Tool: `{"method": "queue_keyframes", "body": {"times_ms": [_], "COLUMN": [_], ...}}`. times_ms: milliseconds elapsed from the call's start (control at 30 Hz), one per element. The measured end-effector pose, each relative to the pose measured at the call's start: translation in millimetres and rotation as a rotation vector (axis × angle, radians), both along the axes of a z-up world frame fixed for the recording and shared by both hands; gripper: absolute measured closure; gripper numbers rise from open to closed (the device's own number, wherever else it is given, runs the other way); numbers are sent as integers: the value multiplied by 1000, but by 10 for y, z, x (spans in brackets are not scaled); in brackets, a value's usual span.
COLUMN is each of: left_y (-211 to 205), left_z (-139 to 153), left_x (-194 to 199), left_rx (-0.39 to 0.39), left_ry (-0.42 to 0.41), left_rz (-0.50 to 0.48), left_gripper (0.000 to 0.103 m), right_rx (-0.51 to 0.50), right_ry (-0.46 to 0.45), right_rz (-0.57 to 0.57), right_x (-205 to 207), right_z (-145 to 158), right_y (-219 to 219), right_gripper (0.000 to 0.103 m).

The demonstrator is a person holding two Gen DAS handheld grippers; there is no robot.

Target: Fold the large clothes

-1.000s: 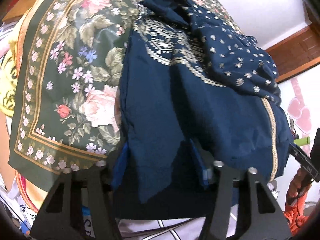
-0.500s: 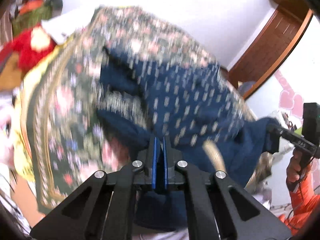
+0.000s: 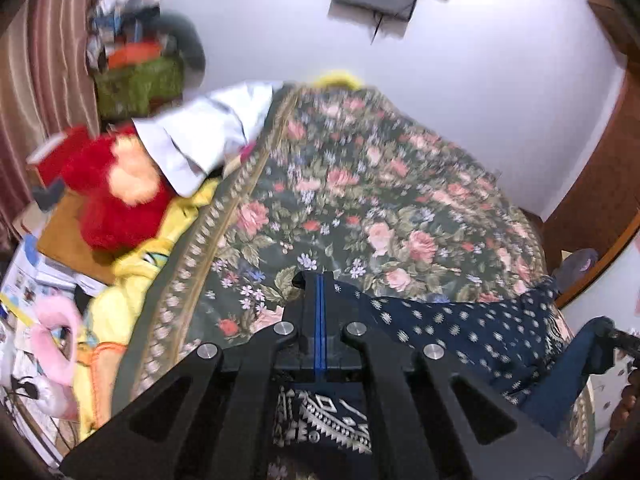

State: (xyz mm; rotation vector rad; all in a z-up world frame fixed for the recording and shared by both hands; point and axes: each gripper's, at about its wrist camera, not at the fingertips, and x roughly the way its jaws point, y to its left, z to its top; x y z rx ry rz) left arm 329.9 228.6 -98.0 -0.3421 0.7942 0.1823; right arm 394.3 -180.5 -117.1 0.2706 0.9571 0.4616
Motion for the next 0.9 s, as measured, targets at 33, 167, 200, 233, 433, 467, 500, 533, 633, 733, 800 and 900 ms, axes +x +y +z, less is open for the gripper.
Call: {"method": "queue_keyframes", "body": {"times_ms": [33, 167, 200, 233, 433, 467, 500, 533, 633, 733, 800, 900], "left_y": [42, -56, -109, -163, -501, -548, -591, -640, -745, -916, -1027, -1135], "left_z": [-82, -314, -393, -434, -542, -496, -447, -382, -269, -245, -292, -477], "left_x": [86, 113, 85, 33, -440, -533, -625, -741, -1013, -1192, -1314, -1522], "left_rx": [-45, 7, 36, 47, 43, 39, 34, 32, -17, -28, -16, -1], "left_ry": [17, 102, 145, 174, 311, 308, 303, 300, 272, 289, 300, 341], "left_rz": [-25, -82, -105, -130, -236, -238, -233, -217, -190, -208, -211, -186], "left_gripper": [103, 102, 101, 100, 47, 45, 40, 36, 29, 28, 28, 28], "right_rx": [0, -49, -61, -69, -166, -186, -204, -222, -236, -221, -207, -195], "right_ry": [20, 115, 134, 151, 88, 76, 63, 45, 14, 16, 24, 29], "right_rz": [-5, -8, -5, -3, 36, 45, 53, 62, 66, 64, 61, 62], "right_x": [90, 426, 454, 466, 257, 214, 164, 92, -70, -199, -272, -385], "right_z": [-86, -545, -643, -745, -684, -650, -613, -563, -467, -424, -415, -425], "right_y": [-9, 60, 69, 81, 161, 175, 184, 186, 137, 46, -15, -96], "right_gripper": [92, 92, 92, 92, 92, 92, 92, 92, 92, 92, 92, 92]}}
